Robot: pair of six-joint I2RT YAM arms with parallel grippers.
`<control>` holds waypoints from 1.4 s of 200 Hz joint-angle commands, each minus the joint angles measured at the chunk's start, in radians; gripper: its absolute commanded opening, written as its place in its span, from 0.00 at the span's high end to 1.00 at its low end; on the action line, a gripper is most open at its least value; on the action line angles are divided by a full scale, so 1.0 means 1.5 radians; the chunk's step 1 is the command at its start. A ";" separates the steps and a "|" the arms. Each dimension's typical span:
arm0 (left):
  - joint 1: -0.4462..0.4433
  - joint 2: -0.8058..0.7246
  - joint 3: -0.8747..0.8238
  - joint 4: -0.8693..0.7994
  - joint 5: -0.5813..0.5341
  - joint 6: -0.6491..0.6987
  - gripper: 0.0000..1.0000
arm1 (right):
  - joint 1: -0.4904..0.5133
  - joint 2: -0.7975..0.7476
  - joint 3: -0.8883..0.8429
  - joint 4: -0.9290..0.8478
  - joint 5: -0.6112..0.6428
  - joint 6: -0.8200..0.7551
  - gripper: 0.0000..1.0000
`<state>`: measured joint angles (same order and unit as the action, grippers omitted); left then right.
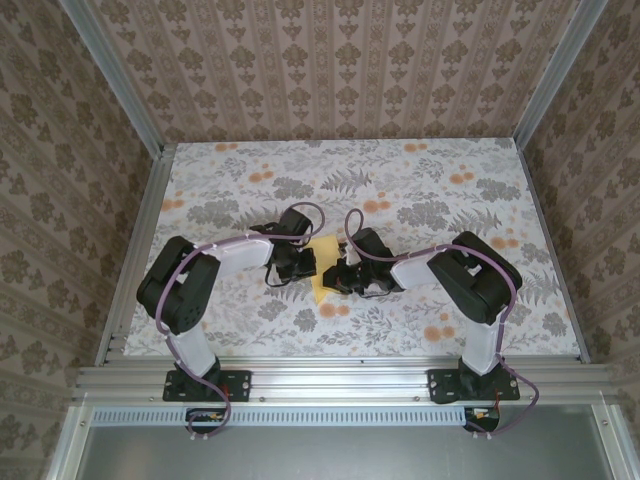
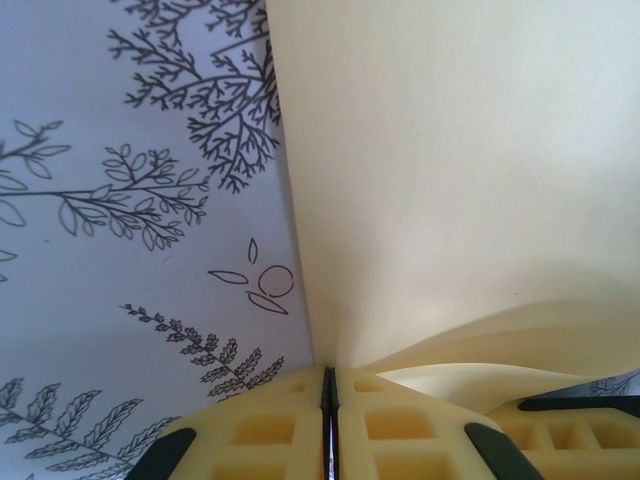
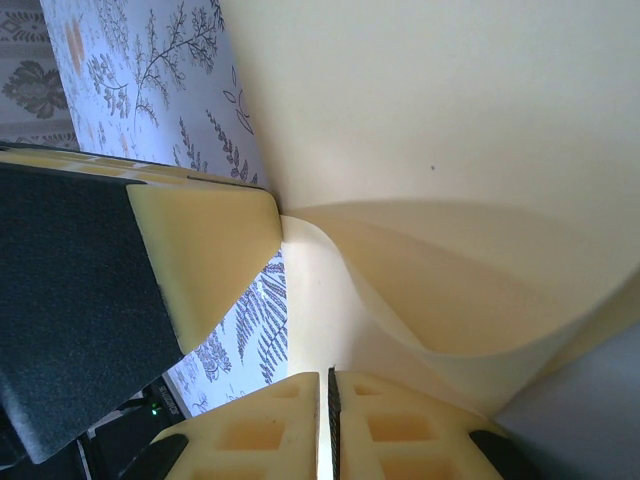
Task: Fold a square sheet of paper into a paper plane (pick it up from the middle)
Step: Third fold the triangle at the center of the table.
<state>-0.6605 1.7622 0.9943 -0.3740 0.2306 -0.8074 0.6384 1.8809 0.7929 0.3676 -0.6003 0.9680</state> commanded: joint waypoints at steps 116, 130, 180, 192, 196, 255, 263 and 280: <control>-0.007 0.024 0.002 -0.056 -0.025 0.013 0.93 | 0.037 -0.051 0.000 -0.064 0.012 -0.022 0.84; -0.007 0.025 0.003 -0.057 -0.027 0.013 0.93 | 0.040 -0.049 -0.002 -0.063 0.016 -0.021 0.84; -0.009 0.026 0.009 -0.059 -0.026 0.014 0.93 | 0.045 -0.021 0.007 -0.048 0.027 -0.015 0.84; -0.010 0.024 0.010 -0.061 -0.026 0.015 0.93 | 0.045 -0.016 0.010 -0.048 0.032 -0.014 0.84; -0.009 0.023 0.011 -0.061 -0.026 0.014 0.93 | 0.044 -0.015 0.011 -0.049 0.034 -0.014 0.84; -0.011 0.016 0.012 -0.063 -0.026 0.015 0.94 | 0.045 0.002 0.017 -0.046 0.040 -0.011 0.84; -0.011 0.016 0.012 -0.063 -0.026 0.015 0.94 | 0.045 0.002 0.018 -0.046 0.039 -0.011 0.84; -0.012 0.015 0.011 -0.063 -0.026 0.016 0.94 | 0.045 0.006 0.019 -0.047 0.040 -0.010 0.84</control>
<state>-0.6682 1.7664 1.0096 -0.4015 0.2081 -0.8070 0.6998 1.8637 0.8043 0.3084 -0.5686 0.9493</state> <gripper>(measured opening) 0.062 0.158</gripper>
